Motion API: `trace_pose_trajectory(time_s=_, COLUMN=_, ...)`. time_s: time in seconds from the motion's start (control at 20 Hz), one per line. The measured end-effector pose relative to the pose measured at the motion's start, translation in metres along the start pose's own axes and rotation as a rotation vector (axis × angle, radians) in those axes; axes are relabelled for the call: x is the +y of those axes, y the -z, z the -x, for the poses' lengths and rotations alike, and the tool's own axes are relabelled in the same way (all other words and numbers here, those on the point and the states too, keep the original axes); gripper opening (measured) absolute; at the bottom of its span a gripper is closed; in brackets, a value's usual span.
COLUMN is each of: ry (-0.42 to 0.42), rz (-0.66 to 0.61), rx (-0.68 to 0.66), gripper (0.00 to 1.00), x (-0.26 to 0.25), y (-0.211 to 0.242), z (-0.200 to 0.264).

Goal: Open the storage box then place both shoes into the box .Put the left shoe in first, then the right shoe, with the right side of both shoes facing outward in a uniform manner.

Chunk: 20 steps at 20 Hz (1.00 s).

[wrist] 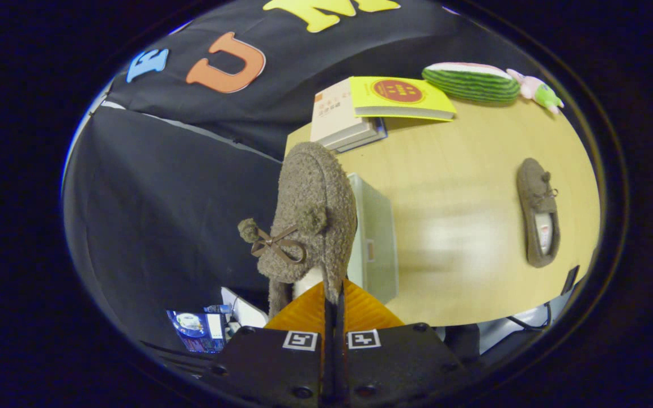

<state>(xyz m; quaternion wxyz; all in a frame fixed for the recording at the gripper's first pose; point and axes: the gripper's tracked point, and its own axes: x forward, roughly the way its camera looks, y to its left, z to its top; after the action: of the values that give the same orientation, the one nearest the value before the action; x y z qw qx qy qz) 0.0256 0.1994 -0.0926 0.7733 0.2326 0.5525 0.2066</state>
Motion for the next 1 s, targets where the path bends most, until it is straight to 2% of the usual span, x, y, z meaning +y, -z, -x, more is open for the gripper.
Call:
trace_pose_trajectory(time_s=0.15, ry=-0.001, rz=0.009, rx=0.012, gripper=0.06, x=0.032, y=0.006, z=-0.046)
trace_pose_trajectory(time_s=0.3, ry=0.002, rz=-0.020, rx=0.059, gripper=0.06, x=0.041, y=0.018, z=-0.096)
trace_pose_trajectory(time_s=0.45, ry=0.072, rz=0.005, rx=0.066, gripper=0.06, x=0.029, y=0.027, z=-0.130)
trace_pose_trajectory(time_s=0.65, ry=0.118, rz=0.010, rx=0.085, gripper=0.06, x=0.024, y=0.041, z=-0.157)
trace_pose_trajectory(time_s=0.8, ry=0.147, rz=-0.033, rx=0.098, gripper=0.06, x=0.022, y=0.043, z=-0.173)
trace_pose_trajectory(time_s=1.0, ry=0.134, rz=-0.087, rx=0.105, gripper=0.07, x=0.026, y=0.045, z=-0.174)
